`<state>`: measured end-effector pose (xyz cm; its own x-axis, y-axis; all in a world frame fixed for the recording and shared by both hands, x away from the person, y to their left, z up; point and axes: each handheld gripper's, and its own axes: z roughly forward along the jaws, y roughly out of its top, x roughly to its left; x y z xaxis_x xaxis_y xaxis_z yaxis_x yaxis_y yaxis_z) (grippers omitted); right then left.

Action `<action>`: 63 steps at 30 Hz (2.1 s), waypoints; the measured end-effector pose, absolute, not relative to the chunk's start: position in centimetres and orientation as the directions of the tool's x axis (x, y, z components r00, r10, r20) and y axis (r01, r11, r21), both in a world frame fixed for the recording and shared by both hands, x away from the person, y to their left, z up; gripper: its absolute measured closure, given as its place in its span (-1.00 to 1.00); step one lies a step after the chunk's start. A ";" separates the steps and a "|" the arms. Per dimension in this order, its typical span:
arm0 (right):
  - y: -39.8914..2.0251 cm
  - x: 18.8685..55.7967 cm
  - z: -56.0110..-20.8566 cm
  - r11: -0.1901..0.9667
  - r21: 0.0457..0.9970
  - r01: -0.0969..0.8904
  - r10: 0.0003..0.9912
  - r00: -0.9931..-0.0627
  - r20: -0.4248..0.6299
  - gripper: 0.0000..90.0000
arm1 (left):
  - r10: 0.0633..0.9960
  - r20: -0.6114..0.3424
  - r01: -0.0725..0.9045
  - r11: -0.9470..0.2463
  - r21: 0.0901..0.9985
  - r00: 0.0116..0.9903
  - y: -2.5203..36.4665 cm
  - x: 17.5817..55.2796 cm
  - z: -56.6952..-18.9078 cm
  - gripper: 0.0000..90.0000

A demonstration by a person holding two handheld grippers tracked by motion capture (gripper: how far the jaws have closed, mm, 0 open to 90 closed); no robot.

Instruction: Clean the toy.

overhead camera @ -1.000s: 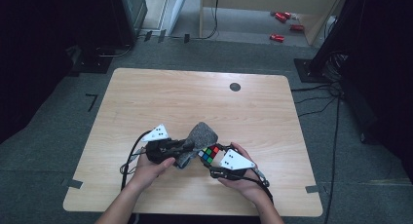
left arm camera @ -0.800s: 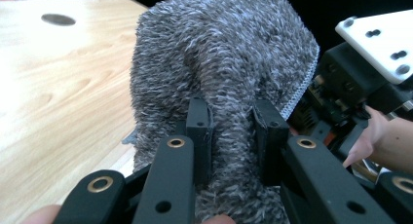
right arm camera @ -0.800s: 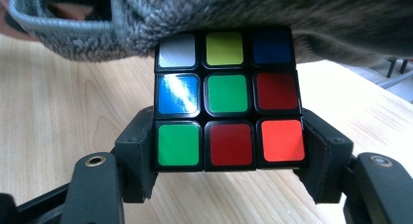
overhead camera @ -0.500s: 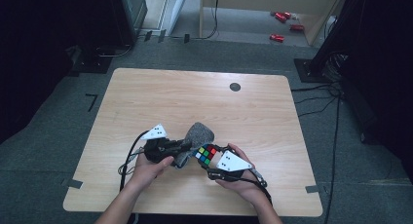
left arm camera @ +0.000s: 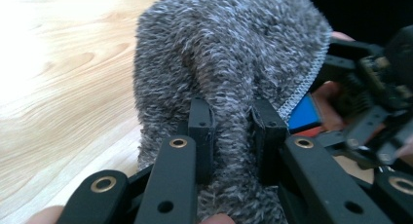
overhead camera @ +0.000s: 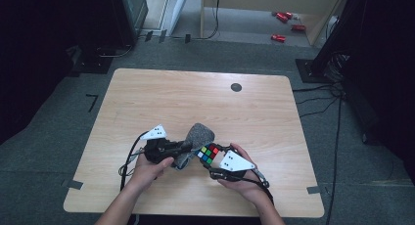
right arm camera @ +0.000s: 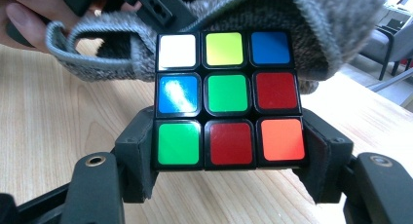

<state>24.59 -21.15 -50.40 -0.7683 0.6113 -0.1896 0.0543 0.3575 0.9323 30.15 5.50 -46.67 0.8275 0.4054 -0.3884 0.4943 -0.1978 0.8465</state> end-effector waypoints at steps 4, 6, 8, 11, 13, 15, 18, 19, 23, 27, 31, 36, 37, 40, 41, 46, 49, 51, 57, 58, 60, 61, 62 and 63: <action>-21.0 24.6 -50.5 0.363 0.930 0.054 0.611 -0.768 -0.194 -0.24 | 0.404 -0.346 0.457 -0.218 0.863 0.847 5.0 29.7 -46.0 0.69; -21.1 24.6 -50.4 0.368 0.928 0.055 0.615 -0.763 -0.199 -0.24 | 0.436 -0.359 0.484 -0.218 0.848 0.825 5.2 30.1 -46.5 0.69; -21.2 24.5 -50.3 0.362 0.931 0.050 0.615 -0.764 -0.198 -0.24 | 0.470 -0.373 0.514 -0.217 0.830 0.800 5.6 30.6 -47.1 0.69; -21.4 24.6 -50.1 0.349 0.936 0.042 0.617 -0.762 -0.195 -0.24 | 0.468 -0.392 0.531 -0.210 0.821 0.792 5.9 30.7 -47.2 0.69; -21.4 24.6 -50.1 0.347 0.937 0.041 0.617 -0.763 -0.194 -0.24 | 0.434 -0.396 0.514 -0.198 0.835 0.810 5.7 30.4 -46.8 0.69; -21.3 24.6 -50.2 0.350 0.936 0.048 0.617 -0.763 -0.192 -0.24 | 0.382 -0.404 0.496 -0.182 0.849 0.831 5.4 29.9 -46.3 0.69; -21.3 24.6 -50.3 0.355 0.933 0.048 0.620 -0.760 -0.197 -0.24 | 0.410 -0.380 0.488 -0.199 0.850 0.829 5.1 29.9 -46.0 0.69; -21.4 24.6 -50.2 0.356 0.933 0.046 0.621 -0.758 -0.200 -0.24 | 0.423 -0.391 0.503 -0.195 0.842 0.817 5.2 30.1 -46.2 0.69; -21.6 24.5 -49.9 0.342 0.939 0.035 0.623 -0.757 -0.199 -0.24 | 0.462 -0.422 0.553 -0.197 0.809 0.781 6.0 30.8 -47.3 0.69; -21.6 24.6 -50.0 0.326 0.945 0.039 0.625 -0.759 -0.184 -0.24 | 0.418 -0.421 0.526 -0.175 0.832 0.805 5.7 30.3 -46.5 0.69; -21.5 24.6 -50.2 0.352 0.935 0.038 0.621 -0.757 -0.203 -0.24 | 0.397 -0.363 0.469 -0.212 0.858 0.843 4.7 29.4 -45.5 0.67; -21.6 24.5 -50.0 0.349 0.936 0.038 0.625 -0.754 -0.203 -0.24 | 0.482 -0.410 0.554 -0.205 0.807 0.775 5.5 30.5 -47.0 0.67; -21.5 24.5 -50.0 0.352 0.935 0.034 0.623 -0.755 -0.207 -0.24 | 0.479 -0.411 0.554 -0.204 0.807 0.776 5.6 30.5 -47.0 0.67; -21.4 24.5 -50.0 0.348 0.937 0.035 0.622 -0.757 -0.203 -0.24 | 0.435 -0.388 0.509 -0.206 0.836 0.813 5.3 29.9 -46.2 0.67; -21.4 24.5 -50.1 0.349 0.936 0.038 0.623 -0.756 -0.201 -0.24 | 0.404 -0.382 0.488 -0.200 0.850 0.831 5.2 29.6 -45.8 0.67; -21.5 24.6 -50.1 0.359 0.933 0.041 0.629 -0.749 -0.209 -0.24 | 0.419 -0.370 0.485 -0.211 0.849 0.829 4.8 29.6 -45.8 0.65; -21.6 24.5 -50.0 0.355 0.934 0.039 0.627 -0.751 -0.207 -0.24 | 0.473 -0.382 0.525 -0.217 0.823 0.794 5.3 30.2 -46.9 0.65; -21.5 24.5 -50.0 0.357 0.933 0.040 0.626 -0.752 -0.207 -0.24 | 0.470 -0.377 0.519 -0.217 0.827 0.798 5.4 30.2 -47.0 0.66; -21.5 24.6 -50.0 0.347 0.937 0.036 0.626 -0.753 -0.203 -0.24 | 0.417 -0.331 0.446 -0.219 0.868 0.847 5.1 29.5 -45.9 0.66; -21.6 24.6 -50.0 0.348 0.937 0.037 0.628 -0.751 -0.204 -0.24 | 0.433 -0.333 0.457 -0.222 0.861 0.838 5.1 29.7 -46.2 0.67; -21.7 24.6 -49.9 0.344 0.938 0.037 0.632 -0.748 -0.202 -0.24 | 0.475 -0.323 0.472 -0.237 0.849 0.819 5.5 30.1 -47.0 0.68; -21.8 24.6 -49.8 0.344 0.938 0.035 0.633 -0.747 -0.204 -0.24 | 0.481 -0.327 0.481 -0.241 0.843 0.814 5.7 30.4 -47.3 0.68; -21.9 24.5 -49.6 0.342 0.939 0.033 0.635 -0.745 -0.205 -0.24 | 0.487 -0.326 0.483 -0.240 0.842 0.810 5.9 30.5 -47.6 0.68; -22.1 24.5 -49.5 0.334 0.942 0.033 0.641 -0.741 -0.201 -0.24 | 0.495 -0.312 0.475 -0.243 0.846 0.811 6.1 30.6 -47.7 0.68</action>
<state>24.54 -22.06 -49.48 -0.7410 0.6409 -0.2006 0.0334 0.3336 0.9421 30.63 6.08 -47.70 0.8107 0.4951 -0.3124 0.4746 -0.2434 0.8459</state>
